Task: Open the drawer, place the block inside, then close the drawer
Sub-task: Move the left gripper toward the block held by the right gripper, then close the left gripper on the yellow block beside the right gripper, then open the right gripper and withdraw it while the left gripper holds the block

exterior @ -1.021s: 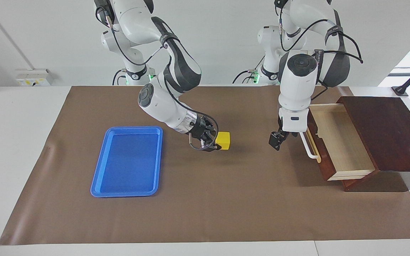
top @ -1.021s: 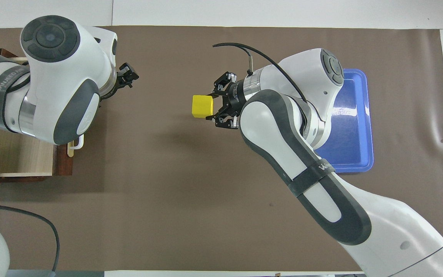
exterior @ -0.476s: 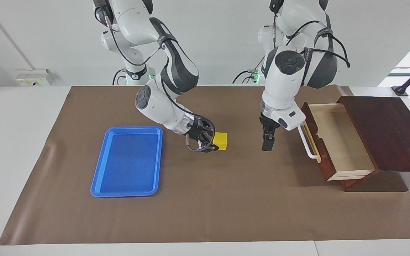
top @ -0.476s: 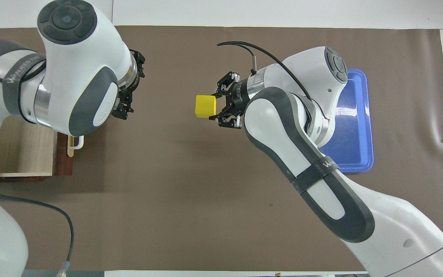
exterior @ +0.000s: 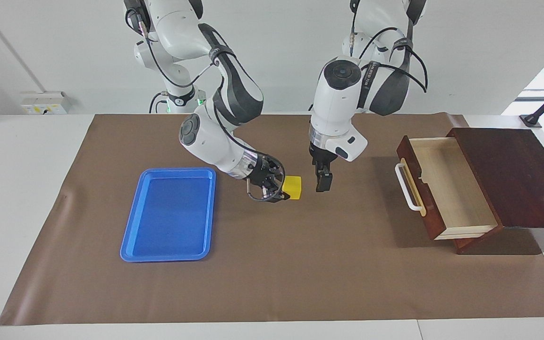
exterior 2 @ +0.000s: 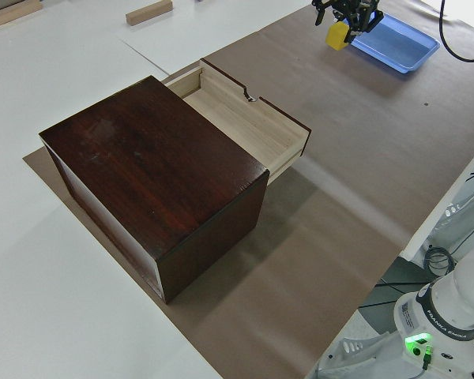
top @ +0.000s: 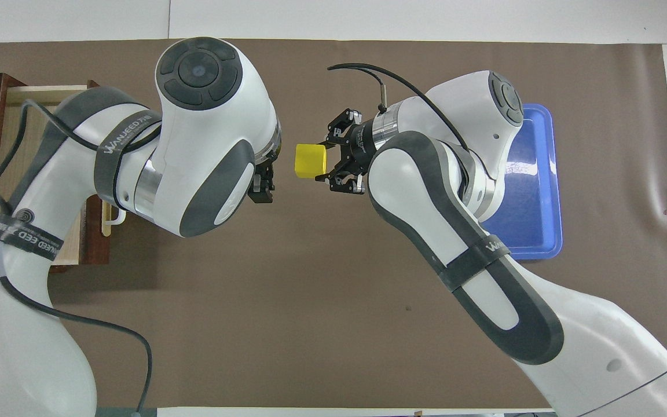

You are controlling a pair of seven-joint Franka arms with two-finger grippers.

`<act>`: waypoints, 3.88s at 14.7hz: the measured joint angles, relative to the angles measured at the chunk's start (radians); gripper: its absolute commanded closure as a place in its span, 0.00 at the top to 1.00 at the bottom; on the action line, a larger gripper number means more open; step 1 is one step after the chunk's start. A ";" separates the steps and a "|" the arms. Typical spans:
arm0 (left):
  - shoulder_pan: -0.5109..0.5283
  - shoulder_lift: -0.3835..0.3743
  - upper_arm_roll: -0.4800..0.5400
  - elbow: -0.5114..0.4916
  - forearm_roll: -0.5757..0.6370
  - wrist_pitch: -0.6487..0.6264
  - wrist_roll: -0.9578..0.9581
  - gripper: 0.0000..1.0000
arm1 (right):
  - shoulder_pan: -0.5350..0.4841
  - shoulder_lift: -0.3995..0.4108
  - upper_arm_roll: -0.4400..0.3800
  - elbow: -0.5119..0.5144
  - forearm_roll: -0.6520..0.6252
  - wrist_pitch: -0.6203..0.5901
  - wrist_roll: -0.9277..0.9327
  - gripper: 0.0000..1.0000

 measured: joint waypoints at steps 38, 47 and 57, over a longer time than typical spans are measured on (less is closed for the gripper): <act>-0.076 0.136 0.004 0.077 0.046 0.060 -0.171 0.00 | -0.009 -0.002 -0.002 -0.001 0.000 -0.004 -0.002 0.08; -0.076 0.136 0.005 0.077 0.045 0.060 -0.164 0.00 | -0.009 -0.002 -0.002 -0.001 0.000 -0.003 -0.002 0.06; -0.070 0.131 0.010 0.089 0.046 0.061 -0.161 0.00 | -0.009 -0.006 -0.001 0.003 0.001 -0.009 0.040 0.83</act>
